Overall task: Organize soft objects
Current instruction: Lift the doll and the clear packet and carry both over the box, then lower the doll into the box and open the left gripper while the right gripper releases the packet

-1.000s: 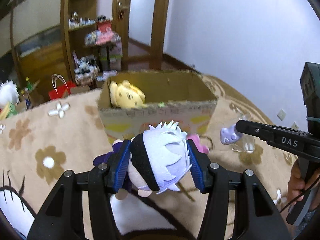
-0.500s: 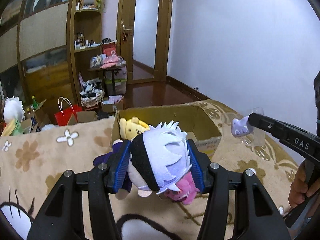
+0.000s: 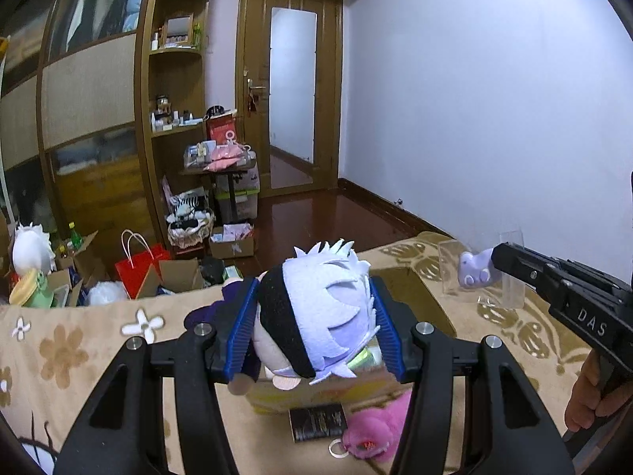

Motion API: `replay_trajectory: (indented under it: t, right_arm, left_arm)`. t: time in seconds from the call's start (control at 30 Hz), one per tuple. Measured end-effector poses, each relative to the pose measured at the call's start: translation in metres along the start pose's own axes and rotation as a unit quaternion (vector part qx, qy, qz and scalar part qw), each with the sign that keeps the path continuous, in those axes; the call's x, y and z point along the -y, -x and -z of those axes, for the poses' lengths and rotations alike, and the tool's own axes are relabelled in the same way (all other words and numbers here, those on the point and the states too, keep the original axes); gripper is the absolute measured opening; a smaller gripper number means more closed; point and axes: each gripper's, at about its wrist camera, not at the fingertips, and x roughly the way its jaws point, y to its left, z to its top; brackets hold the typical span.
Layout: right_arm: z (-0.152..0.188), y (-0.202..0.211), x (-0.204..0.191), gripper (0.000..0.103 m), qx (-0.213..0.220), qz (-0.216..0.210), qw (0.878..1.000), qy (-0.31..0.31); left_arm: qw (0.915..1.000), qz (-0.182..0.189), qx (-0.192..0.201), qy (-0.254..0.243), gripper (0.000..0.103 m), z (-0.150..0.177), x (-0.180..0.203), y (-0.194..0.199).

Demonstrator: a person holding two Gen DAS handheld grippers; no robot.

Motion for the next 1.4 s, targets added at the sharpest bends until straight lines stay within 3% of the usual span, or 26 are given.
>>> replay_trajectory:
  t: [0.5, 1.07, 1.4]
  right_arm:
    - [-0.007, -0.028, 0.007, 0.007, 0.005, 0.001, 1.000, 0.019]
    - [0.015, -0.077, 0.010, 0.007, -0.037, -0.011, 0.999, 0.021]
    - [0.033, -0.094, 0.017, 0.008, -0.062, -0.021, 0.998, 0.003]
  left_arm:
    - [0.9998, -0.015, 0.014, 0.006, 0.054, -0.008, -0.004, -0.029]
    - [0.9990, -0.007, -0.044, 0.011, 0.055, 0.017, -0.017, -0.086]
    - [0.9939, 0.005, -0.110, 0.009, 0.056, 0.036, -0.020, -0.112]
